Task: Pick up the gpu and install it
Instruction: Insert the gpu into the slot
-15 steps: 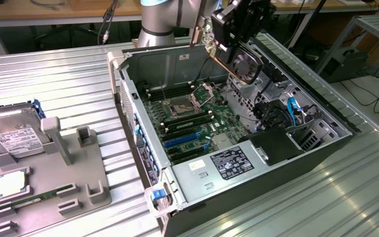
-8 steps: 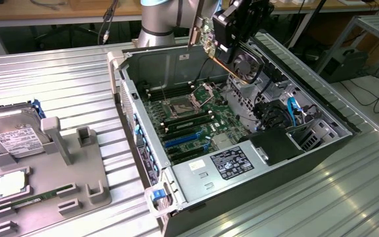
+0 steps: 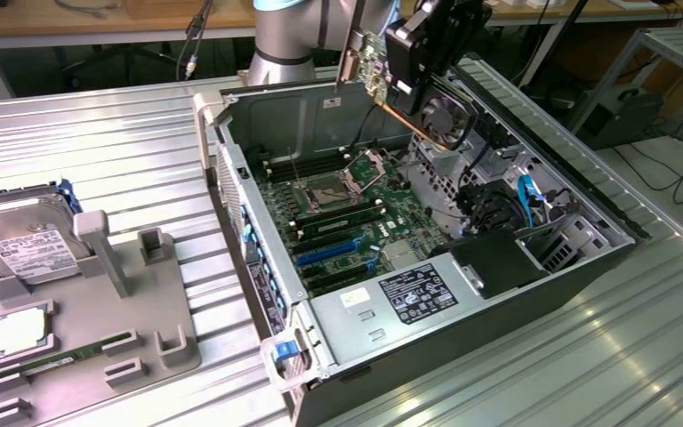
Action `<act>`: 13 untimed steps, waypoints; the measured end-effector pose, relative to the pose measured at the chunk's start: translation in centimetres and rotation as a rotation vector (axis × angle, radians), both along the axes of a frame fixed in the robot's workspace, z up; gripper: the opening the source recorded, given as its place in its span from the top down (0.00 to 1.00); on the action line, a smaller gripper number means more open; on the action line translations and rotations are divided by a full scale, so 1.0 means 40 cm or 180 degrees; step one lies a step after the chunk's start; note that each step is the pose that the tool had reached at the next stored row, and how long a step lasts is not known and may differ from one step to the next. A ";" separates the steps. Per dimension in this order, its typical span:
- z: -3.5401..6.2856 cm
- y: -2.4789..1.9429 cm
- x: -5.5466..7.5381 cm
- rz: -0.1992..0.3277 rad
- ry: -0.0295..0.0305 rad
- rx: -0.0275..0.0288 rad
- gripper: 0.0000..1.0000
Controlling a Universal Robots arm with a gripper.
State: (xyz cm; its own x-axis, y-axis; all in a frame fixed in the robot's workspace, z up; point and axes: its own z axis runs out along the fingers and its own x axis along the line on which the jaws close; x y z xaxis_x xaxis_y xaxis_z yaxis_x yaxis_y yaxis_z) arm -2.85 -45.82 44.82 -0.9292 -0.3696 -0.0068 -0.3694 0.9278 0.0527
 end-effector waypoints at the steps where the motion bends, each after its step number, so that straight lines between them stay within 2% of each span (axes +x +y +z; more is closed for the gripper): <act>1: 0.000 0.000 0.000 0.0017 0.0000 0.0000 0.72; 13: 0.000 0.000 0.000 0.0371 0.0000 0.0000 0.72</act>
State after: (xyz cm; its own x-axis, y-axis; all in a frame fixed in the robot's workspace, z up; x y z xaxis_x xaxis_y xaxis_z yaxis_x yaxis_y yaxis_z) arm -2.84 -45.82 44.81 -0.8798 -0.4752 -0.0068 -0.4749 0.8785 0.0527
